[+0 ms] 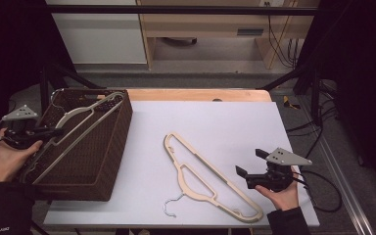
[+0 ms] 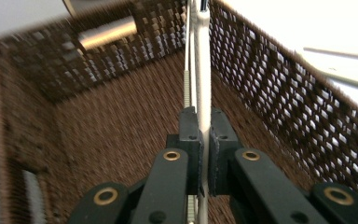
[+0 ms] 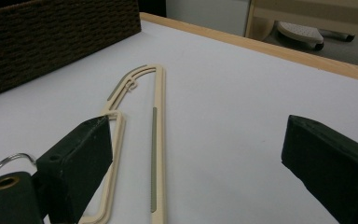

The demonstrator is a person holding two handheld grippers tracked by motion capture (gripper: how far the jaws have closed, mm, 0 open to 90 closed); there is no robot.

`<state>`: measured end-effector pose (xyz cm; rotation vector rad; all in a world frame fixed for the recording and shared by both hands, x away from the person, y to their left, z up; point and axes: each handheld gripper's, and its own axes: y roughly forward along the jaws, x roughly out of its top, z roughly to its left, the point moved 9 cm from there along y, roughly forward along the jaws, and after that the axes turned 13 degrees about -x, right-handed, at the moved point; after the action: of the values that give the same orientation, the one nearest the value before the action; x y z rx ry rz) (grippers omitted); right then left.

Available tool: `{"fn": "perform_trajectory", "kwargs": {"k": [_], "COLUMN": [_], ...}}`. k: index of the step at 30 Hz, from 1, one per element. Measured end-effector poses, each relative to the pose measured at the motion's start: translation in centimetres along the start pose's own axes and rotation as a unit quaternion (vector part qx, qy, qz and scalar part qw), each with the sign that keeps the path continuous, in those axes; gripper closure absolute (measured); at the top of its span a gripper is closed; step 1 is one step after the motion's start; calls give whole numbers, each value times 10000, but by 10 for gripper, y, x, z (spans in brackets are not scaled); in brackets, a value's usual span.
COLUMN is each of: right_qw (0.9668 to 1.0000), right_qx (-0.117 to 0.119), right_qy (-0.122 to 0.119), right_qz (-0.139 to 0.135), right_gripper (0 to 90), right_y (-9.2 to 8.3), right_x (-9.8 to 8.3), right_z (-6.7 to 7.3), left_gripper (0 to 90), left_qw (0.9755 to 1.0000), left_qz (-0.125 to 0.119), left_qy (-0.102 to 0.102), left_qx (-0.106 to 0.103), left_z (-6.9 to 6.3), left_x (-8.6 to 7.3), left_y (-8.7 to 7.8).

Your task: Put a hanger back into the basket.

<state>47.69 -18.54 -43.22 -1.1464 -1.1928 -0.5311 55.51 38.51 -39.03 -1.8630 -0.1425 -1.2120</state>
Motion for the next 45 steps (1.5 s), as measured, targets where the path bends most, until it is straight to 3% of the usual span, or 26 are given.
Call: {"fn": "perform_trajectory", "kwargs": {"k": [3,8,10,16,17,20,21,24,26,29,32,33,34,39,41,42,44,45], "right_qw": [10000,10000,10000,10000,10000,9999,9999,9999,9999,9999,9999,9999,9999,9999,9999,9999,9999,9999], "right_qx": [6,22,21,40,42,45,44,50,43,30,39,55,55,62,62,62,62,78], "right_qy": [-17,-7,-15,-33,-19,-29,-29,-21,-58,-65,-41,-51,-51,-37,-28,-28,-22,-2], "right_qz": [25,63,70,75,73,86,87,103,111,105,101,84,84,130,114,114,121,122], "right_gripper": [87,86,87,87,87,85,83,80,77,72,72,72,72,72,74,74,74,74], "right_y": [0,1,2,2,2,2,2,1,1,0,-1,-2,-2,-4,-5,-5,-6,-6], "right_x": [-1,-2,-2,-3,-2,-3,-3,-3,-3,-3,-3,-2,-2,-3,-2,-2,-3,-3], "right_z": [0,2,2,3,3,3,3,4,4,4,4,4,4,4,3,3,4,4], "left_gripper": [863,857,855,841,811,662,583,425,393,314,205,180,161,106,90,87,80,76], "left_qw": [9998,9986,9969,9945,9936,9932,9920,9919,9917,9917,9913,9909,9909,9906,9895,9895,9886,9881], "left_qz": [177,393,553,634,608,543,364,68,-114,-380,-574,-805,-805,-1185,-1375,-1375,-1486,-1537], "left_qy": [-42,-328,-524,-729,-762,-743,-779,-785,-744,-549,-521,-512,-512,-301,-135,-135,-44,37], "left_qx": [19,120,216,415,570,715,924,998,1042,1101,1062,944,944,608,415,415,242,102], "left_z": [1,9,14,20,22,23,26,26,22,14,5,-8,-8,-42,-65,-65,-82,-96], "left_x": [-6,-23,-34,-41,-39,-37,-33,-28,-25,-18,-13,-6,-6,10,20,20,26,29], "left_y": [8,29,37,36,34,30,25,18,12,3,-1,-4,-4,-2,3,3,9,15]}}
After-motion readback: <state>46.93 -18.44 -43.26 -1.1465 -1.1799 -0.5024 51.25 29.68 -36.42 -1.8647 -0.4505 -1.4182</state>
